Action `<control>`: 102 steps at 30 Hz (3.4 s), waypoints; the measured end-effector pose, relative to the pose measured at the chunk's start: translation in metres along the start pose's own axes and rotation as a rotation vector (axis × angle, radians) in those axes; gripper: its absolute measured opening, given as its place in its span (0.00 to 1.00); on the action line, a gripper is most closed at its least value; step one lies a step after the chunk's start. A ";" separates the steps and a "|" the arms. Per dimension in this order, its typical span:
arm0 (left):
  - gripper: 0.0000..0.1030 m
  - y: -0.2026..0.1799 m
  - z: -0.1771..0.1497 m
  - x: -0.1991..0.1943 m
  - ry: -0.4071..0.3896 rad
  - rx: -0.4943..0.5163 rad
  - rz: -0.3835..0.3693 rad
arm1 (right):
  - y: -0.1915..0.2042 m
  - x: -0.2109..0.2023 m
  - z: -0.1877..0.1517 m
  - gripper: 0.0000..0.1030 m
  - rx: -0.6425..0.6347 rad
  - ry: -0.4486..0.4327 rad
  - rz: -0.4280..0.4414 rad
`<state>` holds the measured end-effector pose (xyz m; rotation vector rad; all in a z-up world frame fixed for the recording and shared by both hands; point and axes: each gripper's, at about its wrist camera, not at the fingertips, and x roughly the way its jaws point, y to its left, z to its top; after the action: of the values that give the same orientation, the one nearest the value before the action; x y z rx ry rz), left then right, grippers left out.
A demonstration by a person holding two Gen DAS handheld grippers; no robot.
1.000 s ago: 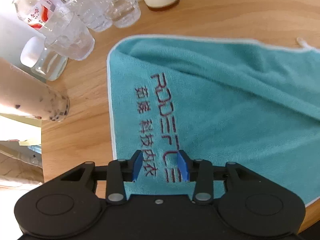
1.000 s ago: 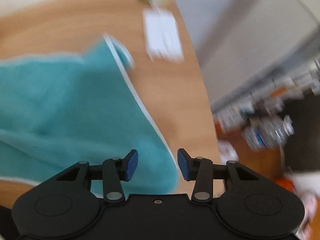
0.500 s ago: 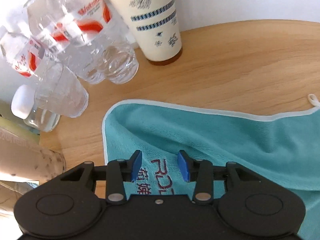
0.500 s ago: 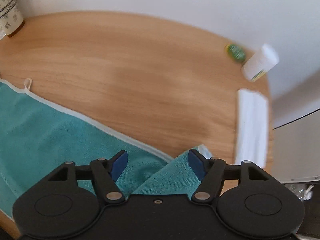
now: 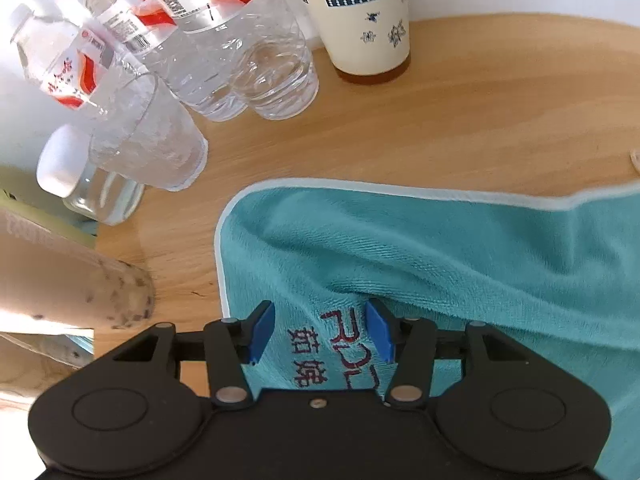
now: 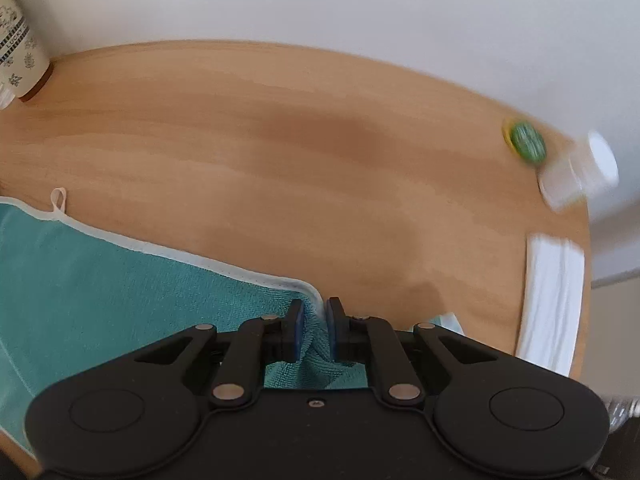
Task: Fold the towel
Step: 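Pinch and tug the towel edge with the right tool to smooth it, then move both tools to the towel edge beside the water bottles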
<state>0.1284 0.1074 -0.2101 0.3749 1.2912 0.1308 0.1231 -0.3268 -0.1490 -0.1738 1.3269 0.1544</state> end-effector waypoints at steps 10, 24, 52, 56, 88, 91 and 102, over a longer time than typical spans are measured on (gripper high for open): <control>0.51 0.010 -0.001 0.004 0.022 -0.036 0.020 | 0.008 -0.042 0.038 0.12 0.047 -0.336 0.014; 0.52 0.015 -0.013 -0.021 -0.044 -0.131 0.012 | -0.046 -0.063 -0.050 0.43 0.092 -0.183 -0.138; 0.55 -0.010 -0.119 -0.040 0.092 0.055 -0.068 | -0.079 -0.078 -0.217 0.44 0.323 0.011 -0.103; 0.55 0.000 -0.119 -0.036 0.118 0.047 -0.079 | -0.067 -0.085 -0.232 0.44 0.311 0.068 -0.102; 0.77 0.040 -0.175 -0.033 0.231 -0.317 -0.084 | -0.092 -0.085 -0.246 0.60 0.344 0.060 -0.126; 0.77 0.036 -0.176 -0.036 0.234 -0.294 -0.073 | -0.092 -0.084 -0.247 0.61 0.337 0.057 -0.127; 0.80 0.045 -0.180 -0.031 0.261 -0.298 -0.073 | -0.098 -0.086 -0.250 0.64 0.350 0.067 -0.149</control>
<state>-0.0468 0.1755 -0.2071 0.0552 1.5147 0.3146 -0.1137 -0.4769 -0.1203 0.0200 1.3807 -0.2116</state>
